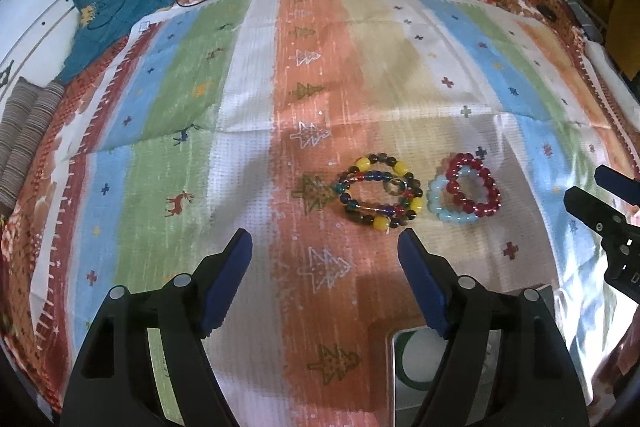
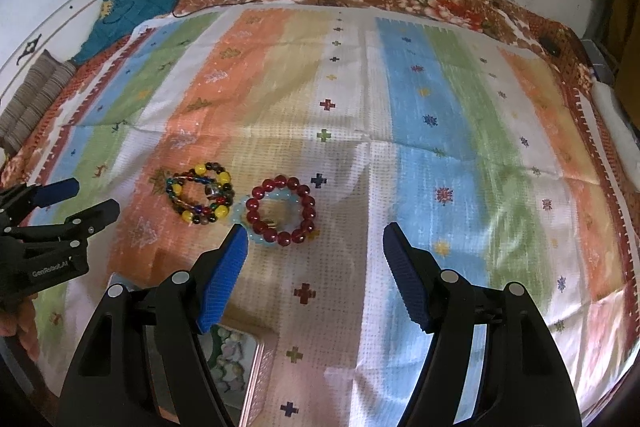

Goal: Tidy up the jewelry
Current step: 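Move both open grippers back over the remaining bead bracelets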

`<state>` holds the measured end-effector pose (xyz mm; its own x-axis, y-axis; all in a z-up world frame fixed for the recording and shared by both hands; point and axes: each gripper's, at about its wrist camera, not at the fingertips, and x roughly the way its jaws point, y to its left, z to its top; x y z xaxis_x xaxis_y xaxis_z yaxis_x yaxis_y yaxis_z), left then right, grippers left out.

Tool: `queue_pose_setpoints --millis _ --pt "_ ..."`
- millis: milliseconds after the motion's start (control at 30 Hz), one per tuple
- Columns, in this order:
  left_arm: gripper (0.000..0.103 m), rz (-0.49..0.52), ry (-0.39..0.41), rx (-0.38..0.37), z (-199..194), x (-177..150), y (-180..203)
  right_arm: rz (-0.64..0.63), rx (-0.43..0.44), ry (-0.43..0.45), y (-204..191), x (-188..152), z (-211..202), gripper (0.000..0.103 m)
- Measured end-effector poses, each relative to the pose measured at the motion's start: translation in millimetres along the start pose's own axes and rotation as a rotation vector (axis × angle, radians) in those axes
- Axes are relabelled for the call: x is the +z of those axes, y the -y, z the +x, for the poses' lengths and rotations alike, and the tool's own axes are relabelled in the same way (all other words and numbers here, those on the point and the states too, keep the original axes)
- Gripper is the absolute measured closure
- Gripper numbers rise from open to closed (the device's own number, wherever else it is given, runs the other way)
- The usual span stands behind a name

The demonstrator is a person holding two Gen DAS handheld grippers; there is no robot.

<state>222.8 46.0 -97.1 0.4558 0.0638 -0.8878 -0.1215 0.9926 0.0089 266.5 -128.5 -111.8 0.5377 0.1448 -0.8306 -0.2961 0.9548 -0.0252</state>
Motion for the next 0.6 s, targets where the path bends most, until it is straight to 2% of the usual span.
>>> queue_pose_setpoints --millis 200,600 --pt "0.028 -0.009 -0.01 0.007 11.2 5.8 -2.1 -0.021 0.031 -0.012 -6.4 4.0 9.3 0.033" --pt "0.028 -0.046 -0.059 0.004 40.3 14.9 -13.5 -0.094 0.039 -0.049 -25.4 4.1 31.8 0.033"
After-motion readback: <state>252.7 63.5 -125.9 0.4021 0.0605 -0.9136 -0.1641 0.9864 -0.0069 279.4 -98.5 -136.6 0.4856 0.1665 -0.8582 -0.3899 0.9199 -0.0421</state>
